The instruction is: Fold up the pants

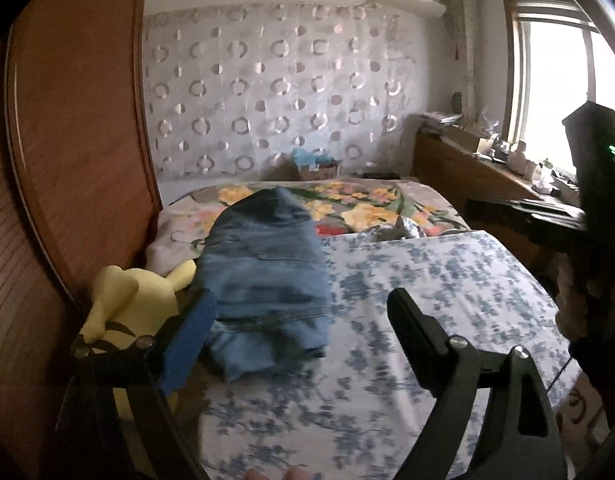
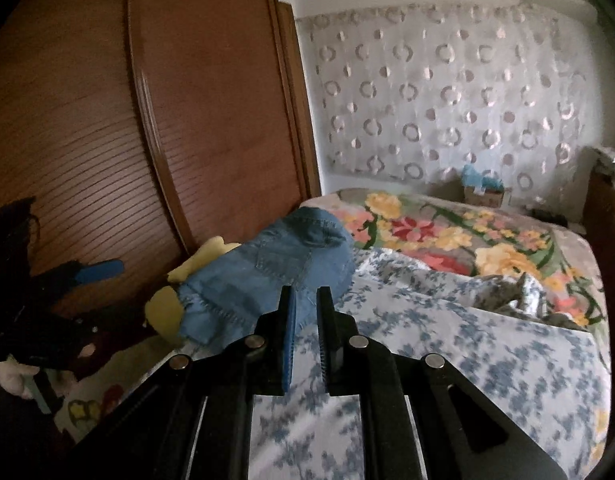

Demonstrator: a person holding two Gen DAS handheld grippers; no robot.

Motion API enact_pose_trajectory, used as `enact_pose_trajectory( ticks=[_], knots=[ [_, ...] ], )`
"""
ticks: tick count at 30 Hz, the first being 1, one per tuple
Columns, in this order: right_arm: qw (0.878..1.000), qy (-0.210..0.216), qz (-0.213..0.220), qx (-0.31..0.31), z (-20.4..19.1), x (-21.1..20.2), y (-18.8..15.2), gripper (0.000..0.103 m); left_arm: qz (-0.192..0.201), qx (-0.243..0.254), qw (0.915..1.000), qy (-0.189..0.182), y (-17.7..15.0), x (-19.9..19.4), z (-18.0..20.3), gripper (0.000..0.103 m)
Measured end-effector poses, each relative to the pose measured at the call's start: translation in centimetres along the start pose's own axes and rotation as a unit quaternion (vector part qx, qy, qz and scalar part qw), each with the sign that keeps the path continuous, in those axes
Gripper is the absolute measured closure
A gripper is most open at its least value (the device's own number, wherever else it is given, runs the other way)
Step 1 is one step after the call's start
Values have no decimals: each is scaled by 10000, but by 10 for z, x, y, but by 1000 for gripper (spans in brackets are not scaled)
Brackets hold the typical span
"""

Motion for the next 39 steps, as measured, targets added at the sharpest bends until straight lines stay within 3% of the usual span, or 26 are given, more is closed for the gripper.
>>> enact_pose_trajectory(
  ticks=[1,3,12,15,18,23,26,32,39],
  knots=[
    [10000,-18,37,2,1,-12,-5,92,71,4,10000,-38,3,-5,8,4],
    [9999,-72,83,19,4,-23,-12,91,180,17,9998,-80,9,-15,23,0],
    [9980,-369,458,217,16,-107,-43,84,460,56,9988,-151,29,-53,79,0],
    [9965,-476,629,285,18,-133,-47,81,527,107,9986,-11,34,-64,95,0],
    [9944,-656,777,287,13,-156,-54,73,598,149,9981,-47,37,-72,113,0],
    [9882,-1094,992,414,11,-186,-66,48,640,199,9976,-155,42,-82,140,0],
    [9843,-1323,1083,448,7,-198,-75,41,676,181,9971,-286,41,-89,155,0],
    [9733,-1729,1384,598,-2,-219,-85,40,699,173,9971,-238,40,-99,171,0],
    [9694,-1878,1469,591,-19,-218,-90,39,748,154,9970,-96,38,-112,176,0]
  ],
)
Point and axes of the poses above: each gripper's, at about its wrist camera, not at the fingertips, and x roughly the way its jaws point, z to its right, y to its top, the point moved 9 cm from there along x, roughly the way its jaws point, and after that the axes turned 13 degrees about x, right-handed, at the moved point
